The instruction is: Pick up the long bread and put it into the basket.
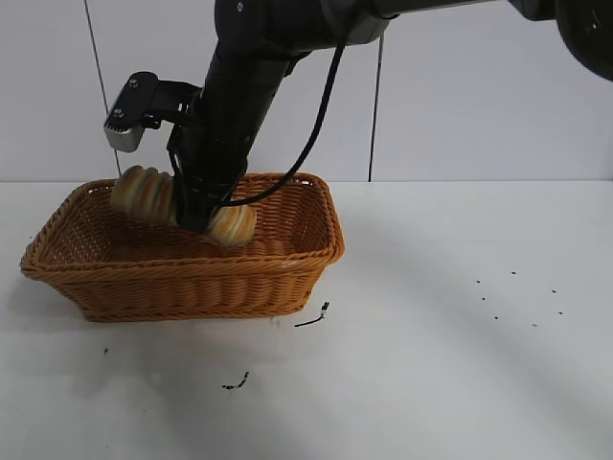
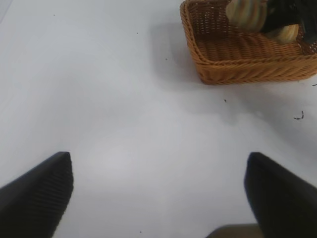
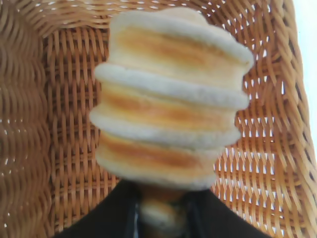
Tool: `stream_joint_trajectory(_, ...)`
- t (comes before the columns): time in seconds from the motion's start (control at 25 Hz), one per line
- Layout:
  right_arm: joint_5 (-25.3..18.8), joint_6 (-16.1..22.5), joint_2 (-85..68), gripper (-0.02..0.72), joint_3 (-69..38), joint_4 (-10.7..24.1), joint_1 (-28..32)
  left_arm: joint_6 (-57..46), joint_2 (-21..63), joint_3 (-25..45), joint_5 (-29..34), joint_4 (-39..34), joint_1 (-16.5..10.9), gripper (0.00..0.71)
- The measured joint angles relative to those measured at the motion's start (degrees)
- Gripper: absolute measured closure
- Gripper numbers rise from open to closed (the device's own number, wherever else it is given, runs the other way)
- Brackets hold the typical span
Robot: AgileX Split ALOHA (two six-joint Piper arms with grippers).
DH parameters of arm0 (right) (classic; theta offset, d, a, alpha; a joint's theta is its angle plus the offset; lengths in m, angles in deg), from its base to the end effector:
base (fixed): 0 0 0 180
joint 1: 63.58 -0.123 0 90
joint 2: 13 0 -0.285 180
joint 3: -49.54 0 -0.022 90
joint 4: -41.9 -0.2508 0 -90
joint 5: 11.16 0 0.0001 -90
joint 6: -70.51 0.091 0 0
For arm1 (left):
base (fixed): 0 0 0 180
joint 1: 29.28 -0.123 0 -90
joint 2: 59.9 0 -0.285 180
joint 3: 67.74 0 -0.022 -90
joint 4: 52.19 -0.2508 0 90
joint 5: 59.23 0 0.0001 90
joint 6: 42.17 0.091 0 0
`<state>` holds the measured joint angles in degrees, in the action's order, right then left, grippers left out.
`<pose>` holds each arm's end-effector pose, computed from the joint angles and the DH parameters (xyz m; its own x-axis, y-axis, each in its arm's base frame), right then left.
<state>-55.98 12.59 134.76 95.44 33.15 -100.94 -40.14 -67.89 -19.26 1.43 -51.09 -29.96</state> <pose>0.4241 0.3361 0.1697 0.1003 -0.9049 -0.4136 -0.9224 0.0712 -0.3795 -0.0044 -0.0016 0.2779 -0.4557 0.0206 -0.8899 0.0149 0.9998 0.0155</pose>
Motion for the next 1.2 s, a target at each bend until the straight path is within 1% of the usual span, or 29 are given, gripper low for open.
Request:
stream_joint_trajectory(0.04, 0.0, 0.0, 0.0, 0.135, 0.0, 0.0, 0.0, 0.0, 0.0, 0.0, 0.0, 0.0, 0.0, 0.017)
stream_joint_trajectory(0.08, 0.1, 0.0, 0.0, 0.091, 0.0, 0.0, 0.0, 0.0, 0.0, 0.0, 0.0, 0.0, 0.0, 0.017)
stream_joint_trajectory(0.16, 0.1, 0.0, -0.4, 0.038, 0.0, 0.0, 0.0, 0.0, 0.0, 0.0, 0.0, 0.0, 0.0, 0.017)
stream_joint_trajectory(0.32, 0.1, 0.1, -1.2, 0.014, 0.0, -0.4, 0.0, 0.0, 0.0, 0.0, 0.0, 0.0, 0.0, 0.017)
stream_joint_trajectory(0.44, -0.1, 1.1, -2.2, 0.014, 0.0, -0.6, 0.0, 0.0, 0.0, 0.0, 0.0, 0.0, 0.0, 0.017)
stream_joint_trajectory(0.52, -0.2, 2.6, -3.1, 0.014, 0.0, -0.8, 0.0, 0.0, 0.0, 0.0, 0.0, 0.0, 0.0, 0.017)
stream_joint_trajectory(0.6, -0.2, 5.2, -4.4, 0.014, 0.0, -1.4, 0.2, 0.0, 0.0, 0.0, 0.0, 0.0, 0.0, 0.017)
stream_joint_trajectory(0.68, -0.2, 9.0, -5.9, 0.014, 0.0, -2.4, 0.7, 0.0, 0.0, 0.0, 0.0, 0.0, 0.0, 0.017)
stream_joint_trajectory(0.8, -0.5, 16.8, -8.5, 0.014, 0.0, -2.9, 1.6, 0.0, 0.0, 0.0, 0.0, 0.0, 0.0, 0.017)
stream_joint_trajectory(0.84, -0.8, 18.6, -9.3, 0.014, 0.0, -2.8, 1.8, 0.0, 0.0, 0.0, 0.0, 0.0, 0.0, 0.017)
stream_joint_trajectory(0.92, -1.7, 21.6, -10.6, 0.014, 0.0, -1.8, 2.3, 0.0, 0.0, 0.0, 0.0, 0.0, 0.0, 0.017)
stream_joint_trajectory(1.0, -2.5, 23.8, -11.7, 0.014, 0.0, -0.2, 2.5, 0.0, 0.0, 0.0, 0.0, 0.0, 0.0, 0.017)
stream_joint_trajectory(1.12, -4.0, 27.7, -12.8, 0.014, 0.0, 1.4, 2.9, 0.0, 0.2, 0.0, 0.0, 0.0, 0.0, 0.017)
stream_joint_trajectory(1.2, -5.1, 31.3, -13.3, 0.014, 0.0, 2.3, 3.3, 0.0, 0.5, 0.0, 0.0, 0.0, 0.0, 0.017)
